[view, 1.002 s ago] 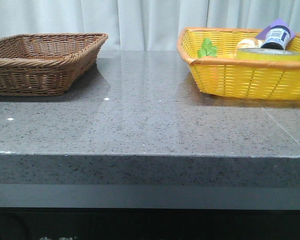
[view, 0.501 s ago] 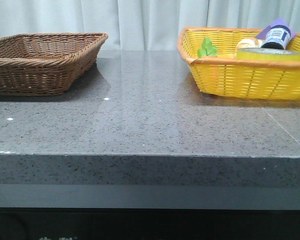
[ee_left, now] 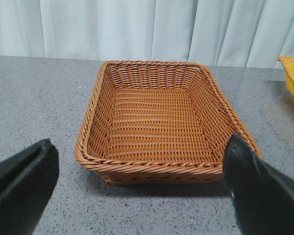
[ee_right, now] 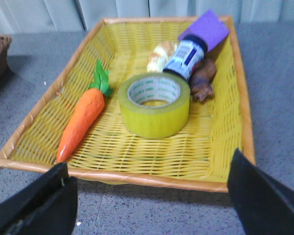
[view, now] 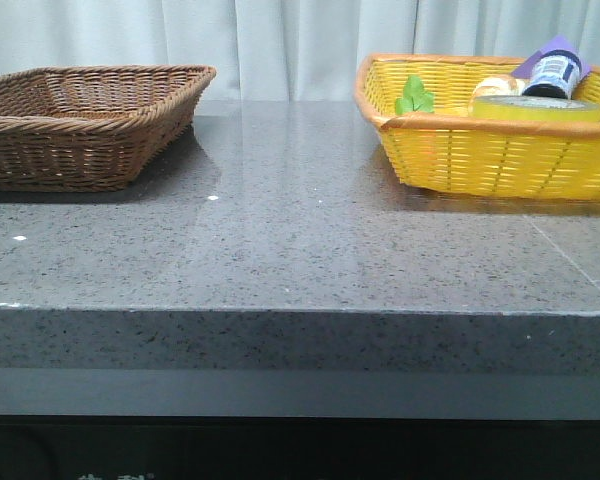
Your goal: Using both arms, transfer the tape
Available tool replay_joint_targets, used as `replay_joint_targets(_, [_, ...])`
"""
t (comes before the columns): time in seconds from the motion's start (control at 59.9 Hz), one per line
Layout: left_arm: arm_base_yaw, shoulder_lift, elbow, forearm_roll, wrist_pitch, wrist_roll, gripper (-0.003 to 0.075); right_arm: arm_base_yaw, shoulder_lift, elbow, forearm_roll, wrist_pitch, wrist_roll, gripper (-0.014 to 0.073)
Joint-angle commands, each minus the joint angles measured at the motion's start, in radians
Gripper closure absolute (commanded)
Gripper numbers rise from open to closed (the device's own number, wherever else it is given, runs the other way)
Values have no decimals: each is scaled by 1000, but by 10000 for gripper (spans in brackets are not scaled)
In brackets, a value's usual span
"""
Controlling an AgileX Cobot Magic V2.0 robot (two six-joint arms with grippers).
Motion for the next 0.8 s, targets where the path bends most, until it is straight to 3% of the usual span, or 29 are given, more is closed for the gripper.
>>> replay_joint_targets(0.0, [3,8,-32,-2,-86,-3,92,-9,113,-95,16,-38,13,-45])
replay_joint_targets(0.25, [3,8,-32,-2,-85,-3,147,-100,507,-422,14,94,82,-16])
replay_joint_targets(0.518, [3,8,-32,-2,-83,-3,178,-108,847,-759,17,208,84,-16])
replay_joint_targets(0.785, [3,8,-32,-2,-83,-3,178,-108,1037,-879,16,235,94,-16])
